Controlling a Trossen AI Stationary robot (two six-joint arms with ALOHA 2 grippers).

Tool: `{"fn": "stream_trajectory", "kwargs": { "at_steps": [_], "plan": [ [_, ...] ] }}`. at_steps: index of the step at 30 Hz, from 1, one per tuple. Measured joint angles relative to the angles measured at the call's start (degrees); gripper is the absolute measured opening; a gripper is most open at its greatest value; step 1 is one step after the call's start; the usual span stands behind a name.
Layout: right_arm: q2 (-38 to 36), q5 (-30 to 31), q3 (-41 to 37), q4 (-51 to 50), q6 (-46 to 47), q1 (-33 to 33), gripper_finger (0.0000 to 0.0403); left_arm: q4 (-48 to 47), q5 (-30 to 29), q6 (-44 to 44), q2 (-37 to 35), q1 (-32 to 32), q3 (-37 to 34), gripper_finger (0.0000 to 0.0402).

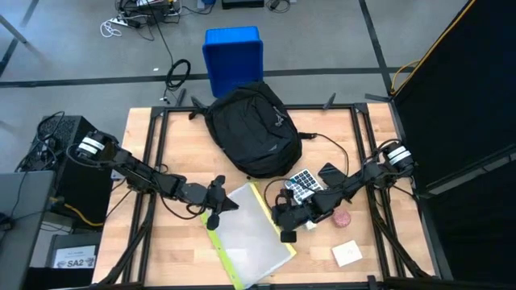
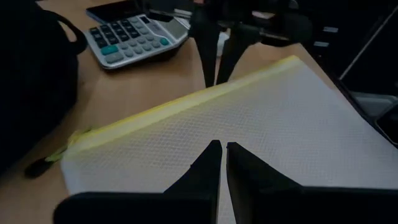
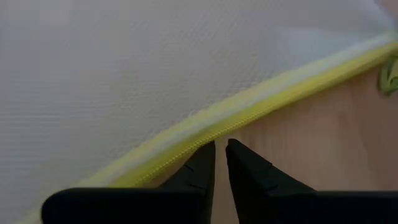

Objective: Unpack backpack
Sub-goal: Put the charger adapter into the yellow zip bag

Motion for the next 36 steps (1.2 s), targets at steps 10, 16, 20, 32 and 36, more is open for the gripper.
{"fn": "stream_trajectory", "kwargs": {
  "at_steps": [10, 16, 20, 32, 36],
  "plan": [
    [0.1, -1.9, 0.1, 10.5, -5.8, -2.0, 0.0021, 6.1, 0.1, 2.5, 7.9, -0.2, 2.3, 0.0010],
    [0.1, -1.9, 0.1, 15.6, -8.4, -3.9, 0.0021, 6.3, -0.1, 9.6, 15.2, -0.2, 9.0, 0.0073],
    [0.1, -2.1, 0.1, 15.9, -8.5, -4.8, 0.0021, 3.0, -0.6, 14.4, 17.4, -0.3, 13.9, 0.0132],
    [0.2, -0.8, 0.0, 15.3, -8.4, -5.3, 0.0021, -10.6, -6.5, 16.4, 17.7, -0.4, 20.5, 0.0213],
    [0.2, 2.7, 0.0, 15.6, -8.4, -5.3, 0.0021, -10.6, -13.0, 17.2, 17.7, -0.4, 20.5, 0.0213]
  ]
}}
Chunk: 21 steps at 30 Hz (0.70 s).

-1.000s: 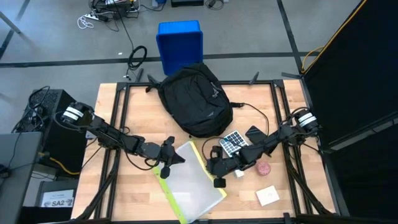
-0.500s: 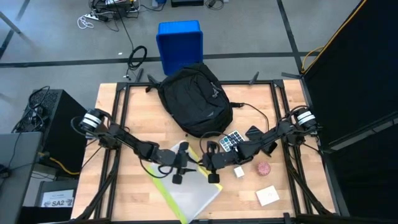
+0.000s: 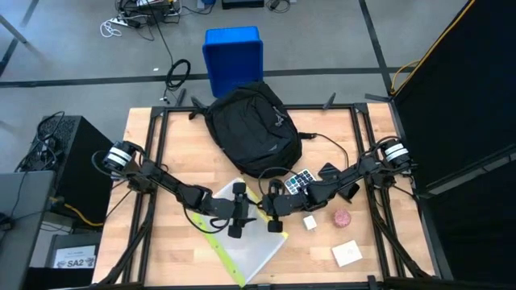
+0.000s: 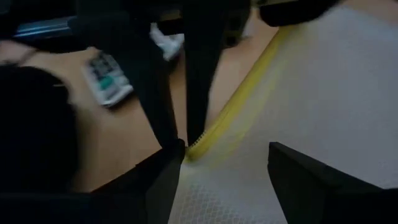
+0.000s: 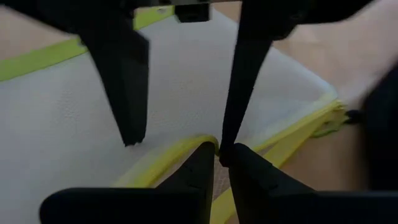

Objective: Unpack backpack
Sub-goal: Put the charger adapter into the yellow zip bag

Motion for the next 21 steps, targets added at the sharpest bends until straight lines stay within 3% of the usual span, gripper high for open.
{"fn": "stream_trajectory", "kwargs": {
  "at_steps": [17, 21],
  "plan": [
    [-0.1, 1.2, 0.1, -0.1, 2.7, -0.7, 0.0021, -1.3, -5.9, 1.3, -0.7, -0.2, 0.0, 0.0214],
    [0.0, -0.7, 0.2, -0.7, 3.0, -0.5, 0.0021, -6.1, -9.0, 0.1, -0.9, -0.3, 1.7, 0.0214]
  ]
}}
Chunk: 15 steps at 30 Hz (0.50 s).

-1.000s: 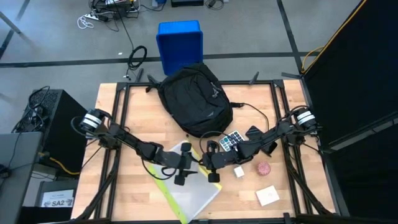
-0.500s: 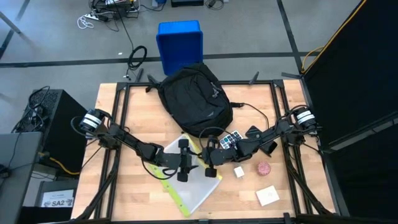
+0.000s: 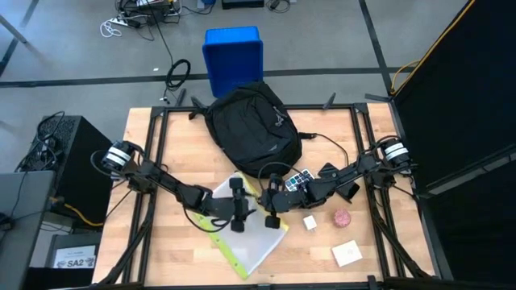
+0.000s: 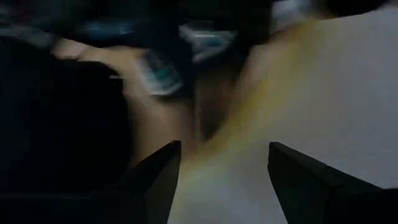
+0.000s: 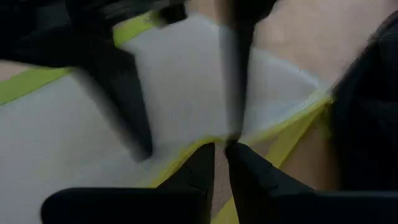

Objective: Unpack backpack
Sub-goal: Put the charger adapter into the yellow zip bag

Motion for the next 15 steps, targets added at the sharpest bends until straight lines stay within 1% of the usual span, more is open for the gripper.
{"fn": "stream_trajectory", "kwargs": {
  "at_steps": [1, 3, 5, 7, 11, 15],
  "plan": [
    [0.0, 0.7, -0.2, -0.2, 0.1, 0.2, 0.0021, -2.2, -0.1, -1.1, -0.1, -0.1, 1.0, 0.0215],
    [-0.1, -1.0, -0.3, 0.2, 0.5, -0.1, 0.0021, -8.4, -2.1, -3.2, -0.1, -0.4, 3.4, 0.0215],
    [-0.1, -0.6, -0.7, 0.1, 0.5, 0.0, 0.0021, -13.9, -1.6, -4.8, -0.1, -0.6, 6.2, 0.0215],
    [-0.1, -0.9, -0.7, 0.3, 0.5, 0.0, 0.0021, -17.3, -1.4, -5.9, 0.0, -0.7, 8.0, 0.0214],
    [-0.1, -2.1, -0.8, 0.7, 0.6, 0.2, 0.0021, -18.2, 0.1, -6.9, 0.0, -0.6, 8.6, 0.0214],
    [0.0, -4.1, -0.9, 1.9, 0.5, 0.2, 0.0021, -18.4, 6.5, -7.9, 0.3, -0.6, 8.6, 0.0214]
  ]
}}
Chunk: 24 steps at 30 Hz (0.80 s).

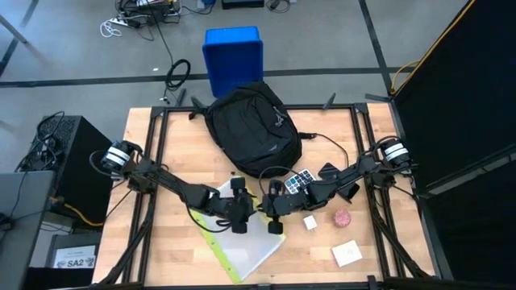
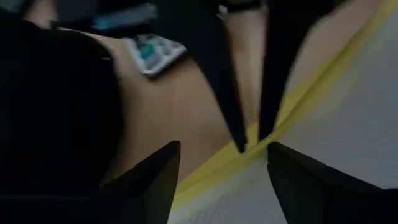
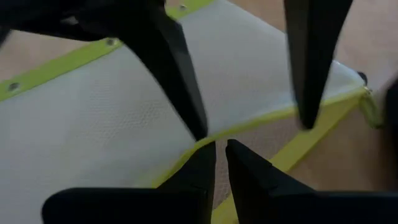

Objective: Unpack backpack
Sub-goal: Put the charger adapter into the yellow zip bag

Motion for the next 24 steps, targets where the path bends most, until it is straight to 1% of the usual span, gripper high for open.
{"fn": "stream_trajectory", "kwargs": {
  "at_steps": [3, 6, 9, 11, 14, 19, 24],
  "plan": [
    [0.0, -0.5, 0.0, 1.0, 0.0, 0.0, 0.0021, -0.3, 3.5, 0.0, 0.7, 0.1, 0.0, 0.0214],
    [0.0, -0.6, 0.0, 2.5, -0.5, 0.0, 0.0021, -0.2, 4.8, 0.0, 1.2, 0.2, -0.1, 0.0214],
    [0.0, -1.9, 0.0, 3.2, -1.3, -0.1, 0.0021, -0.7, 7.7, 0.0, 1.9, 0.4, -0.1, 0.0214],
    [0.0, -2.5, 0.0, 2.8, -2.0, -0.1, 0.0021, -2.2, 8.0, 0.4, 1.9, 0.6, -0.1, 0.0214],
    [0.0, -2.6, 0.0, -0.5, -1.2, 0.0, 0.0021, -4.2, 8.0, 0.9, 1.9, 0.6, -0.1, 0.0214],
    [0.0, -2.6, 0.0, -9.8, 5.1, -0.4, 0.0021, -4.2, 8.1, 1.0, 1.9, 0.6, -0.1, 0.0214],
    [0.0, -2.6, 0.0, -11.0, 6.4, -0.5, 0.0013, -4.3, 8.3, -0.4, 1.9, 1.0, -0.2, 0.0214]
  ]
}}
